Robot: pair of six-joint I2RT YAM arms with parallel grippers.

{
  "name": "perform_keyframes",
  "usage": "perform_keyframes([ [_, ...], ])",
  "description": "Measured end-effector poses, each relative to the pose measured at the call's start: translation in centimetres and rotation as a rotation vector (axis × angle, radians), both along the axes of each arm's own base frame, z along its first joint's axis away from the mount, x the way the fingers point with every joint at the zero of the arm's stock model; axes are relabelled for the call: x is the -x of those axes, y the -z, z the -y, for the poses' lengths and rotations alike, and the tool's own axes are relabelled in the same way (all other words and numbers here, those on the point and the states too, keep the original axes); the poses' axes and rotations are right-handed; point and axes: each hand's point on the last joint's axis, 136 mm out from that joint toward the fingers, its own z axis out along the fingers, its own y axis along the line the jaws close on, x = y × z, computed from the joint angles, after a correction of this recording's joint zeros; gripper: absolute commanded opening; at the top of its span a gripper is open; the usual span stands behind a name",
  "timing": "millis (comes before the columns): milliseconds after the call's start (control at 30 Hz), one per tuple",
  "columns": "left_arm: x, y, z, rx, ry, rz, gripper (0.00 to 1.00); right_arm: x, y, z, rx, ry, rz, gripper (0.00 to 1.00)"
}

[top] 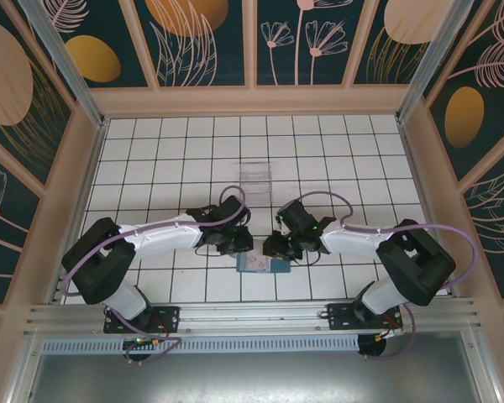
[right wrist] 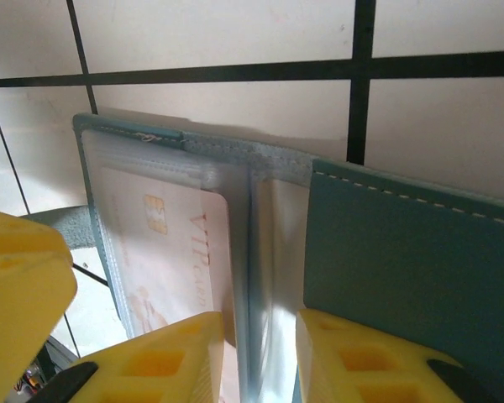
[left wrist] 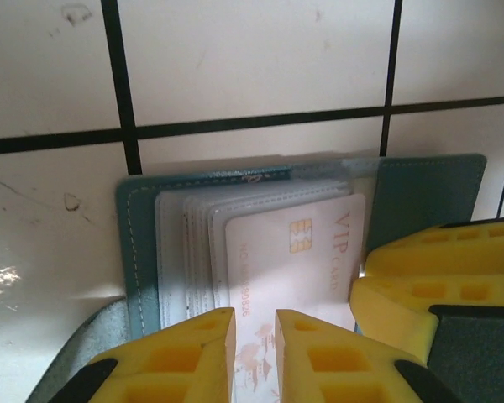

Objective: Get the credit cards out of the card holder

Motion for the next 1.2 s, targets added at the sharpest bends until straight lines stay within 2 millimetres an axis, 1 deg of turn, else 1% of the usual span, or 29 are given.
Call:
perform_keyframes([
  [200, -0.2, 0.5, -0.7, -0.043, -0.014, 0.010, 0.29, -0.1, 0.2, -0.1, -0.001, 0.000, 0.001, 0.25],
  [333, -0.1, 0.8, -1.0, -0.057, -0.015, 0.012, 0.31, -0.2, 0.3, -0.2, 0.000, 0.000, -0.001, 0.25],
  [467, 0.3, 1.4, -1.3, -0.071, -0.006, 0.003, 0.31, -0.2, 0.3, -0.2, -0.002, -0.001, 0.002, 0.25],
  [700, 0.8, 2.4, -1.7, -0.088, 0.005, -0.009, 0.22, -0.6, -0.3, -0.4, 0.002, -0.004, 0.014, 0.31],
  [900, 0.7, 2.5, -1.7, -0.086, 0.004, -0.003, 0.18, -1.0, -1.6, -0.5, -0.016, 0.000, 0.046, 0.31],
  [1067, 0.7, 2.5, -1.7, -0.086, 0.004, -0.002, 0.17, -1.0, -1.9, -0.7, -0.030, -0.001, 0.048, 0.28],
  [1200, 0.8, 2.6, -1.7, -0.087, 0.004, -0.002, 0.21, -1.0, -1.8, -0.9, -0.051, -0.001, 0.051, 0.27],
])
